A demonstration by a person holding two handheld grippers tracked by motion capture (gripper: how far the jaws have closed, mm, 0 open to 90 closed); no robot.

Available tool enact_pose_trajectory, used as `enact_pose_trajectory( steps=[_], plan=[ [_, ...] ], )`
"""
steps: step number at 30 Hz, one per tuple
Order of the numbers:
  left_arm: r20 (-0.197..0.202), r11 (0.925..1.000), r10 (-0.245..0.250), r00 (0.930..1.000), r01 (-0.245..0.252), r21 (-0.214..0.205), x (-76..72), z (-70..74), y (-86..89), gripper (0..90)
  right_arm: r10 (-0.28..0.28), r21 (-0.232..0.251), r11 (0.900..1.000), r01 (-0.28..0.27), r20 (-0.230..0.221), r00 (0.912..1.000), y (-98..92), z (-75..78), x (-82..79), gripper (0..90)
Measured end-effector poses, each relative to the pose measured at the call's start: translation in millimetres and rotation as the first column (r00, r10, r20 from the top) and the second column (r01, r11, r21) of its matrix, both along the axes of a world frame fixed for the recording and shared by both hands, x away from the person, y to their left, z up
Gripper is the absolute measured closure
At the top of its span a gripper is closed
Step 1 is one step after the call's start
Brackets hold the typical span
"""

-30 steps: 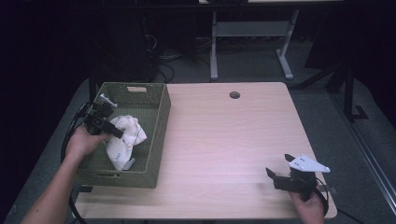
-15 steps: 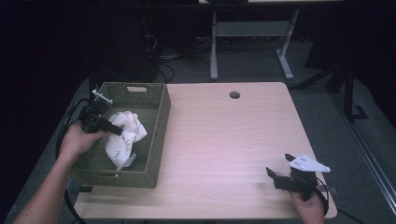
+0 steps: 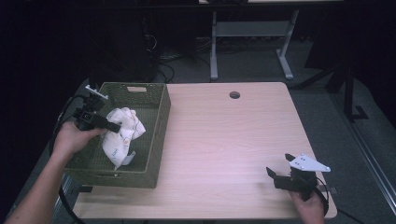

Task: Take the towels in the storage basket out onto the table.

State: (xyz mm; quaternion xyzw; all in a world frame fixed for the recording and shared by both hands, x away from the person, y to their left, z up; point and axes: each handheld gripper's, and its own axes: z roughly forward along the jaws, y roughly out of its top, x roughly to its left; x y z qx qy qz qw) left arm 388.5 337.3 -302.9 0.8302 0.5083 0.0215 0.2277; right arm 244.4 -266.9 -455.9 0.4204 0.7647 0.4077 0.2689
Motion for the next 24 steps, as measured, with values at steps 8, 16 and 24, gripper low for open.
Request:
enact_pose_trajectory(
  steps=[8,16,24],
  plan=[
    [0.012,0.9980,-0.008,0.9999,0.008,-0.062,-2.1,8.8,-0.3,74.1,0.000,0.002,1.0000,0.000,-0.001,1.0000,-0.3,0.1,-0.4,13.6],
    [0.013,0.9939,-0.020,0.9997,0.021,-0.109,-4.4,15.7,-2.2,74.1,-0.003,0.004,1.0000,0.003,0.001,1.0000,-1.7,0.7,-0.8,13.6],
    [0.035,0.9854,-0.039,0.9986,0.044,-0.164,-7.1,30.5,-9.3,74.2,-0.001,0.005,1.0000,0.001,0.005,1.0000,-2.2,0.8,-0.6,13.6]
  ],
)
